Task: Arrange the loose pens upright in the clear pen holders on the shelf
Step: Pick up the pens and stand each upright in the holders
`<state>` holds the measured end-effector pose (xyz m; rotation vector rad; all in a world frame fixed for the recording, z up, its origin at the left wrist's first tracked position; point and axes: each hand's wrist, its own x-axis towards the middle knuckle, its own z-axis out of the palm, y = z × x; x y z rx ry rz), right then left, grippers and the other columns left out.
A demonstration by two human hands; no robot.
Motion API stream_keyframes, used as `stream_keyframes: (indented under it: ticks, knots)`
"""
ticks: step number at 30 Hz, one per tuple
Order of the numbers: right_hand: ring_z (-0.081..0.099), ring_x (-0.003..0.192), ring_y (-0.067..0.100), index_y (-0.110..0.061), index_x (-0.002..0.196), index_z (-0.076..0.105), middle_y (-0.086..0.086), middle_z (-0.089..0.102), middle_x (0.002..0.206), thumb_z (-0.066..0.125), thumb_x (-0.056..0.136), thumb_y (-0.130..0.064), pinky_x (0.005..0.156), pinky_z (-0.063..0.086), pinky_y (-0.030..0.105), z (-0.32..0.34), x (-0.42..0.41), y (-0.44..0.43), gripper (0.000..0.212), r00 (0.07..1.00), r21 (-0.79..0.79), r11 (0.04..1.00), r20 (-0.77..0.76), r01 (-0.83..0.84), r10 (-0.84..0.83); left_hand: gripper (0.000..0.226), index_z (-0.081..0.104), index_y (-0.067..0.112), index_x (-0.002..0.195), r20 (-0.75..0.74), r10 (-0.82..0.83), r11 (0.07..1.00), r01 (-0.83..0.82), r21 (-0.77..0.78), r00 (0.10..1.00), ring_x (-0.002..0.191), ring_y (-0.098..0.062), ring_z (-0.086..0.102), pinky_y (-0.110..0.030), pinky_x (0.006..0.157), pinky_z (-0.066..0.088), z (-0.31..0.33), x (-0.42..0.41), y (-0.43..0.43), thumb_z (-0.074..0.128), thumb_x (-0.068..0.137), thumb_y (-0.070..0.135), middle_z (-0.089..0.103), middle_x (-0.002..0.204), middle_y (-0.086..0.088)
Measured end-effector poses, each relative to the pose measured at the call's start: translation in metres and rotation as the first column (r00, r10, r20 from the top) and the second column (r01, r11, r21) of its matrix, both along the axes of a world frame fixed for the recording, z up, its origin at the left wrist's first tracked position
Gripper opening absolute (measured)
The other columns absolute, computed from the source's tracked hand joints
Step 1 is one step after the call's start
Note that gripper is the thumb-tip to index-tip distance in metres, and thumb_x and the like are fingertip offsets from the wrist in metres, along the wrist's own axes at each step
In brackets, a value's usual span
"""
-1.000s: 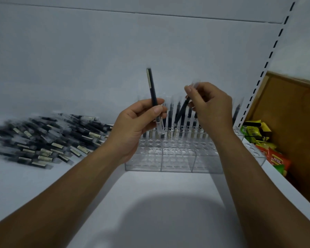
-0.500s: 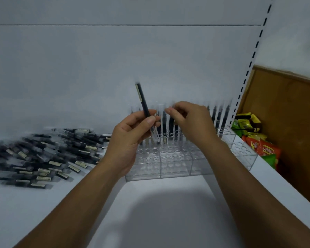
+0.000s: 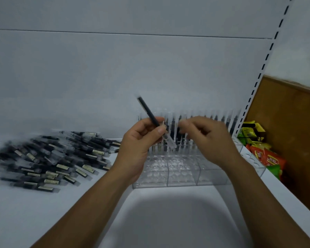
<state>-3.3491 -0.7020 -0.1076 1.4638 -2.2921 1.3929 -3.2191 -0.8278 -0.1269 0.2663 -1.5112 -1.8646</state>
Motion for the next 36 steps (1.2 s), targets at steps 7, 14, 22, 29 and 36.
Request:
stream_keyframes:
  ticks: [7,14,22,29,36]
  knots:
    - [0.061,0.066,0.016,-0.023,0.089,0.071,-0.003,0.067,0.073,0.074,0.081,-0.023,0.062,0.054,0.025,-0.003,0.009,-0.006,0.009,0.917,-0.084,0.960,0.284,-0.268,0.281,0.021,0.067,0.016,0.102,-0.035,-0.018,1.000,0.018,-0.011,0.999,0.096,-0.017,0.069,-0.026,0.085,0.053,0.003,0.000,0.000,0.066,0.081,0.017,0.073,0.095,-0.004]
    - [0.051,0.061,0.007,-0.018,0.080,0.066,-0.009,0.059,0.066,0.070,0.077,-0.024,0.057,0.045,0.019,0.009,-0.010,0.005,0.008,0.795,-0.494,0.869,0.512,-0.038,0.326,0.042,0.060,0.036,0.124,0.311,0.188,0.669,0.110,-0.735,0.931,0.109,0.006,0.056,-0.023,0.096,0.046,0.000,0.007,0.003,0.056,0.086,0.056,0.064,0.120,0.019]
    - [0.060,0.061,0.004,-0.014,0.088,0.063,-0.002,0.070,0.079,0.063,0.094,-0.021,0.057,0.051,0.018,0.010,-0.027,0.012,0.009,0.876,-0.583,0.762,0.480,0.280,0.046,0.082,0.038,0.042,0.142,0.432,0.456,0.240,0.360,-0.902,0.778,0.140,-0.001,0.022,-0.025,0.111,0.016,-0.022,0.012,-0.004,0.014,0.076,0.083,0.028,0.153,0.021]
    - [0.068,0.078,0.017,-0.021,0.092,0.065,-0.002,0.070,0.084,0.065,0.093,-0.027,0.071,0.059,0.036,-0.001,-0.035,-0.001,0.005,0.960,-0.462,0.850,0.232,0.252,-0.158,0.082,0.038,0.042,0.143,0.436,0.469,0.193,0.392,-0.899,0.768,0.142,-0.001,0.020,-0.021,0.109,0.012,-0.024,0.010,-0.004,0.008,0.077,0.081,0.025,0.155,0.020]
    - [0.064,0.075,0.006,-0.023,0.093,0.065,-0.014,0.065,0.080,0.064,0.093,-0.034,0.069,0.054,0.024,0.002,-0.033,-0.016,0.012,0.976,-0.365,0.908,0.010,0.205,-0.216,0.072,0.041,0.040,0.142,0.441,0.460,0.199,0.395,-0.897,0.771,0.142,-0.001,0.020,-0.021,0.109,0.011,-0.023,0.011,-0.002,0.018,0.083,0.076,0.027,0.155,0.019]
